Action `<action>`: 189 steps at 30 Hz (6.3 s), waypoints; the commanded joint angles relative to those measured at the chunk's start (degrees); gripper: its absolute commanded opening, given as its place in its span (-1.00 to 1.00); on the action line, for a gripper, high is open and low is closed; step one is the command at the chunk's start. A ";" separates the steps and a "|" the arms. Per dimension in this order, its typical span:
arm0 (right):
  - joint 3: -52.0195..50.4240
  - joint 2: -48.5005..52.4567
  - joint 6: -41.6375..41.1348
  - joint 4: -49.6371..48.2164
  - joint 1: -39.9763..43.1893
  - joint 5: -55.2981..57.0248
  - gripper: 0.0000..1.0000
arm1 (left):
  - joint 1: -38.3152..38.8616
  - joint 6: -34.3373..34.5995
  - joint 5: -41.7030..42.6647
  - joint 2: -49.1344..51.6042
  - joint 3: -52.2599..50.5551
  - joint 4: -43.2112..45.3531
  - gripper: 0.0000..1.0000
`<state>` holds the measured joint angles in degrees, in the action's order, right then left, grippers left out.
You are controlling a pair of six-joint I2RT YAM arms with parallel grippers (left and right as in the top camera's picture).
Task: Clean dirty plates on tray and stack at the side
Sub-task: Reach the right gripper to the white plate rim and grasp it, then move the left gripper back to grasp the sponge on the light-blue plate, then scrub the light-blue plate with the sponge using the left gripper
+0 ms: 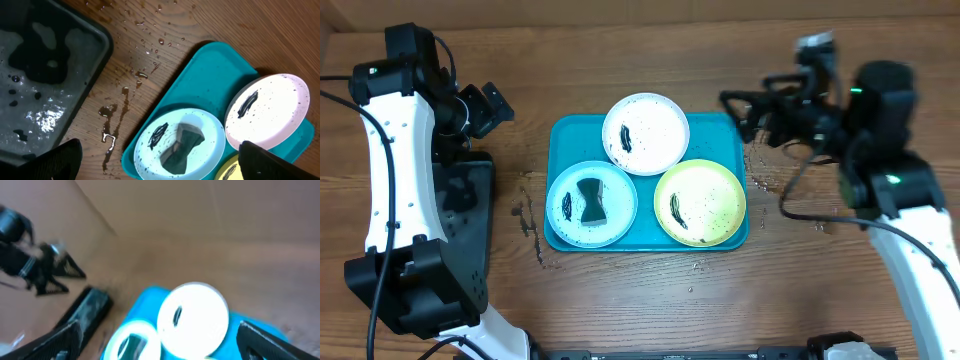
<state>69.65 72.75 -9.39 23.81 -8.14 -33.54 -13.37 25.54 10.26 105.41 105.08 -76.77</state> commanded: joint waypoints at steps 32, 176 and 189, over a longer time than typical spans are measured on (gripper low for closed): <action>16.13 43.04 -13.20 15.41 -30.16 25.62 -0.30 | 3.85 0.20 2.91 -0.83 0.79 -1.03 0.57; 15.87 49.11 -19.12 17.97 -30.05 21.42 -0.93 | 23.89 -2.16 -3.08 0.28 -38.27 36.06 -0.92; 15.93 49.09 -18.67 18.97 -30.05 21.49 -0.93 | 23.78 4.52 -38.23 0.22 -41.81 32.28 -0.92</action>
<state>84.95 120.88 -28.47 41.85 -38.61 -13.30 11.22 26.59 -12.27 104.99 63.35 -41.80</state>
